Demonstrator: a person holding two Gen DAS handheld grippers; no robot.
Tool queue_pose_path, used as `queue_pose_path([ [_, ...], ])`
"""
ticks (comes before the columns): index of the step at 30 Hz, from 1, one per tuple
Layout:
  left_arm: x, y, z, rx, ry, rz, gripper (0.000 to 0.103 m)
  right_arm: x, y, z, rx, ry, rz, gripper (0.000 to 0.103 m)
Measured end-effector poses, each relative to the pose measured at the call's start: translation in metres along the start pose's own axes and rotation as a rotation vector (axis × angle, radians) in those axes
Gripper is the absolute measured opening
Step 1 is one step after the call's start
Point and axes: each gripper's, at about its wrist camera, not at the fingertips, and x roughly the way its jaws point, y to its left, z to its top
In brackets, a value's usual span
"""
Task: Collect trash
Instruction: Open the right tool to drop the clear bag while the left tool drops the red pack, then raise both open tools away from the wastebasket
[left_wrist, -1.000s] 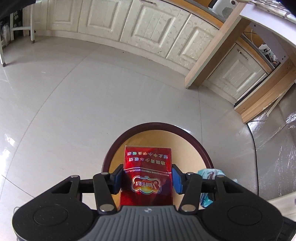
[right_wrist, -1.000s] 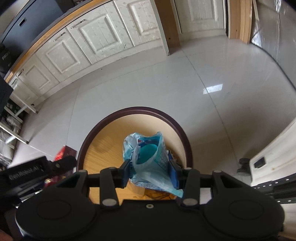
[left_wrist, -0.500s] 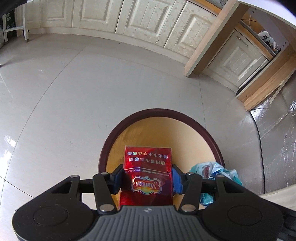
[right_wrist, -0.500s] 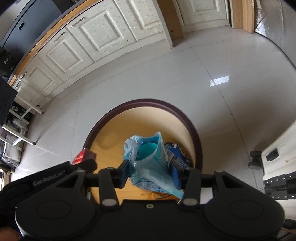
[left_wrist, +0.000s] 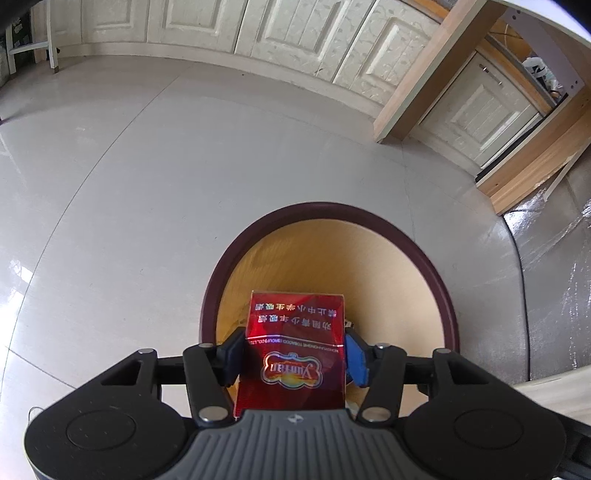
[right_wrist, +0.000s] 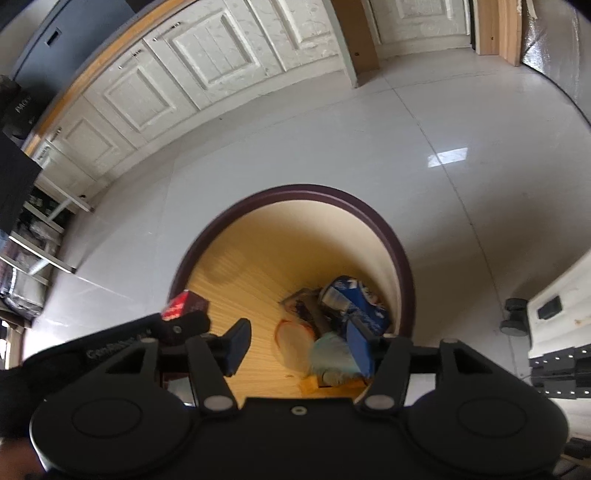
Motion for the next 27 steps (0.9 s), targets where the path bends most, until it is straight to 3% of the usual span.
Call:
queue_pose_path([
  [4, 0.003, 0.000, 0.000, 0.010, 0.014, 0.029, 0.073, 0.002, -0.004, 0.001, -0.004, 0.013, -0.051, 0.059],
  [12, 0.006, 0.002, 0.002, 0.023, 0.037, 0.054, 0.079, 0.004, -0.004, -0.002, -0.048, 0.032, -0.064, 0.061],
  [18, 0.008, 0.003, 0.001, 0.040, 0.065, 0.083, 0.091, 0.005, -0.002, -0.003, -0.094, 0.038, -0.095, 0.066],
  [23, 0.003, 0.007, 0.000, 0.045, 0.067, 0.106, 0.101, 0.003, 0.001, -0.003, -0.138, 0.031, -0.123, 0.073],
  [27, -0.002, 0.013, -0.002, 0.048, 0.066, 0.130, 0.103, 0.002, 0.001, -0.004, -0.154, 0.030, -0.138, 0.079],
])
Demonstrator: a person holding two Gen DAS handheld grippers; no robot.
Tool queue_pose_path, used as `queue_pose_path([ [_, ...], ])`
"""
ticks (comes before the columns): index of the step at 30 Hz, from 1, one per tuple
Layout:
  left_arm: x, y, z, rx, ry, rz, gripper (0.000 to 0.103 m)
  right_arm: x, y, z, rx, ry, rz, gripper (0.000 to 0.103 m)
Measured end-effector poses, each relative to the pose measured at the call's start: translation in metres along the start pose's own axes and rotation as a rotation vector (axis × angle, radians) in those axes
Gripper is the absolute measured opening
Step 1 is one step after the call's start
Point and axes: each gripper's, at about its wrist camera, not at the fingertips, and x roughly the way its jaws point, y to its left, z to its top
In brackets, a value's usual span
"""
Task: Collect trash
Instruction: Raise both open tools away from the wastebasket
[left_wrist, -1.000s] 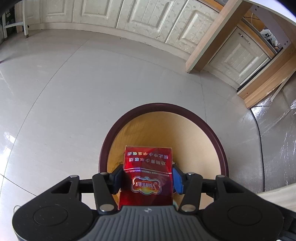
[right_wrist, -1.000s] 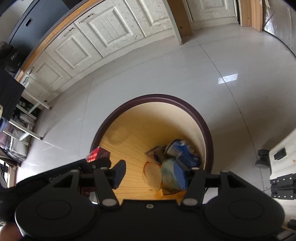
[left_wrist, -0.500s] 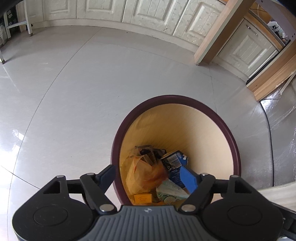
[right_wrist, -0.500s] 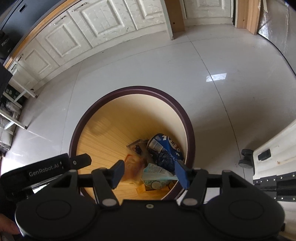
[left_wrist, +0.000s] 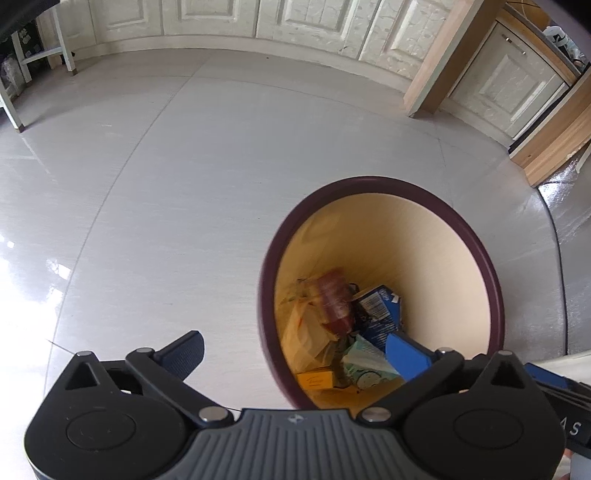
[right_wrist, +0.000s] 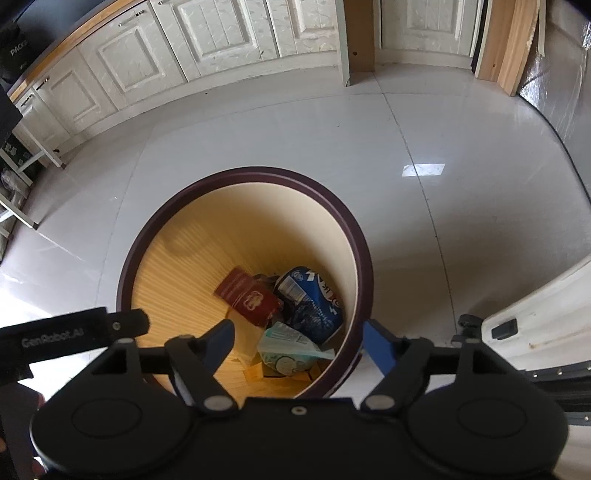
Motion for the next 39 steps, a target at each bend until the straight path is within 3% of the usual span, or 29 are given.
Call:
queue_pose_path([
  [2, -0.003, 0.002, -0.001, -0.003, -0.003, 0.007, 0.103, -0.001, 0.000, -0.001, -0.011, -0.003, -0.010, 0.083],
  [6, -0.009, 0.006, -0.006, 0.009, -0.011, 0.021, 0.103, -0.004, 0.000, -0.004, -0.033, -0.019, -0.034, 0.103],
  [21, -0.049, 0.015, -0.017, 0.086, -0.050, 0.092, 0.103, -0.035, 0.000, -0.008, -0.067, -0.059, -0.110, 0.103],
  [34, -0.127, 0.042, -0.045, 0.043, -0.098, 0.089, 0.103, -0.100, 0.035, -0.027, -0.125, -0.110, -0.117, 0.103],
  [39, -0.163, 0.049, -0.052, 0.024, -0.147, 0.074, 0.103, -0.137, 0.048, -0.031, -0.136, -0.168, -0.105, 0.103],
])
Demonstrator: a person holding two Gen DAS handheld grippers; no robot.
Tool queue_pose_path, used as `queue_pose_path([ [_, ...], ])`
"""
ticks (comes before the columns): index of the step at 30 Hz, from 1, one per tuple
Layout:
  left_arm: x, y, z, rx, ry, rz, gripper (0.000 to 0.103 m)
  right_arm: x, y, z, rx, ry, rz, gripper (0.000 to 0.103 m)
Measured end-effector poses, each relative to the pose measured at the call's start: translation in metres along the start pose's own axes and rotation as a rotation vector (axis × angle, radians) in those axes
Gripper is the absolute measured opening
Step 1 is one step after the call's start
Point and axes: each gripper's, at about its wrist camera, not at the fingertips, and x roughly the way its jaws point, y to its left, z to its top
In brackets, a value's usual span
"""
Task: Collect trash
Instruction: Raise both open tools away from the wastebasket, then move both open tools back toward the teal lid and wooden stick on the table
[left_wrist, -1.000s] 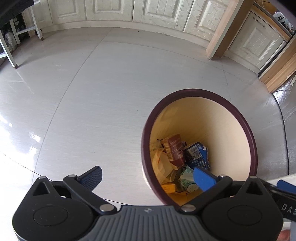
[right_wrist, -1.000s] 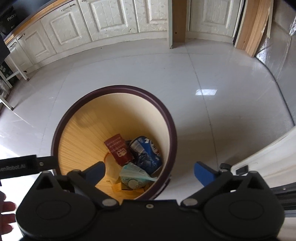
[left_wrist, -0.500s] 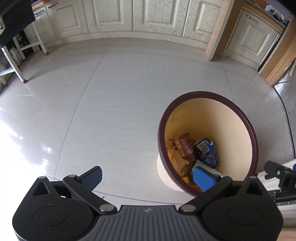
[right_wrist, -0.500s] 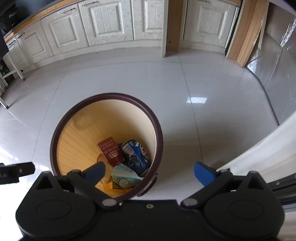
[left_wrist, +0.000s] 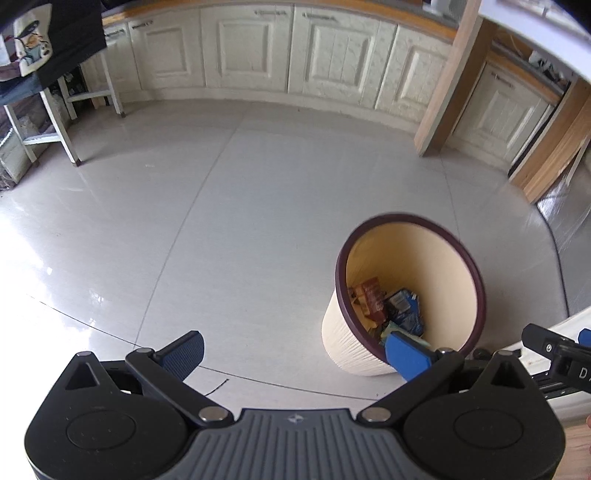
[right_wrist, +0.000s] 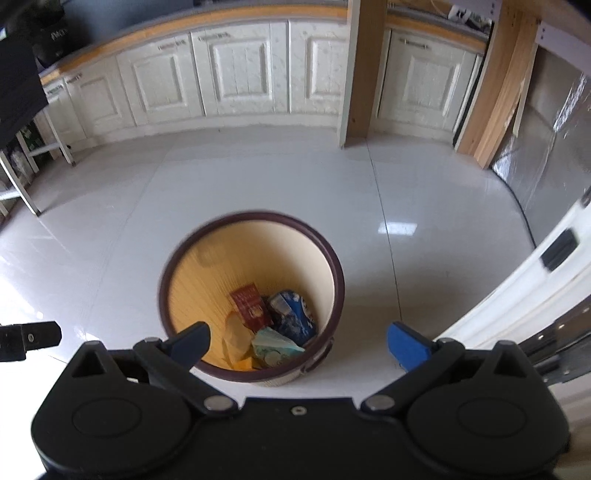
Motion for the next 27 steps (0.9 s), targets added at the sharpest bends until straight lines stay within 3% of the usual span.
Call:
queue_pose_path([
  [11, -0.096, 0.021, 0.014, -0.042, -0.161, -0.012, 0.103, -0.100, 0.022, 0.028, -0.028, -0.194, 0.038, 0.103],
  [27, -0.265, 0.027, 0.042, -0.065, -0.438, -0.033, 0.103, -0.253, 0.044, 0.068, -0.040, -0.427, 0.110, 0.103],
])
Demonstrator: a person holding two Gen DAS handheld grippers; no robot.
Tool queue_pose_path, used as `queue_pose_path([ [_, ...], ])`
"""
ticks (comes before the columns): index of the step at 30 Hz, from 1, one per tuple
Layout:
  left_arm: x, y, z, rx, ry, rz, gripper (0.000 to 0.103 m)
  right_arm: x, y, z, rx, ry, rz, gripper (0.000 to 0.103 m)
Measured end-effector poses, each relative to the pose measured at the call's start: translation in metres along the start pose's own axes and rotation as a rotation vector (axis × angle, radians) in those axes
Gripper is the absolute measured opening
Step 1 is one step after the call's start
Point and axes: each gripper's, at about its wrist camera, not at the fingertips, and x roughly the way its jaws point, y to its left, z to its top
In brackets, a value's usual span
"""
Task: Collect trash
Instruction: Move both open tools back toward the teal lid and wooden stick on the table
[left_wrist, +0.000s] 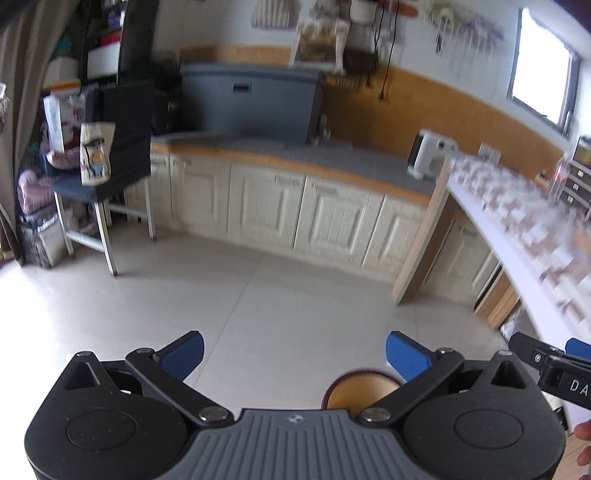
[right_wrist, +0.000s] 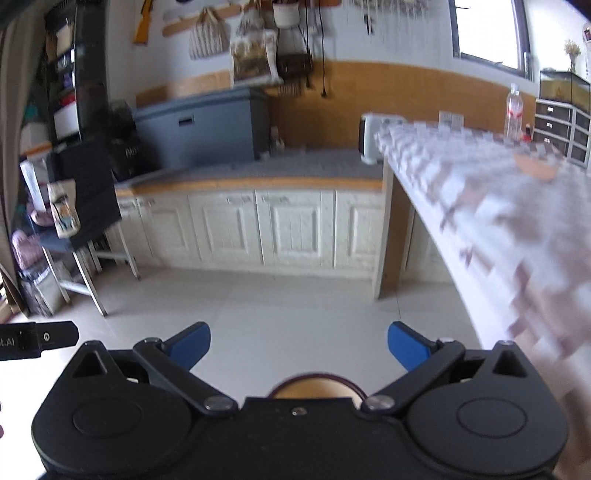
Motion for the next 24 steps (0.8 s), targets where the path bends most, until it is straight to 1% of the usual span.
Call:
queue_pose_path([
  [6, -0.045, -0.014, 0.024, 0.009, -0.093, -0.022, 0.103, -0.047, 0.003, 0.034, -0.016, -0.084, 0.004, 0.103],
  [9, -0.063, -0.028, 0.035, 0.027, -0.135, -0.038, 0.103, -0.072, -0.007, 0.048, -0.025, -0.131, -0.006, 0.103],
  [12, -0.081, -0.050, 0.045, 0.065, -0.178, -0.065, 0.103, -0.098, -0.023, 0.059, -0.012, -0.182, -0.011, 0.103],
  [18, -0.111, -0.101, 0.060, 0.146, -0.251, -0.131, 0.103, -0.139, -0.073, 0.074, -0.015, -0.251, -0.070, 0.103],
  [24, -0.128, -0.178, 0.068, 0.226, -0.302, -0.245, 0.103, -0.166, -0.138, 0.090, -0.033, -0.279, -0.153, 0.103],
])
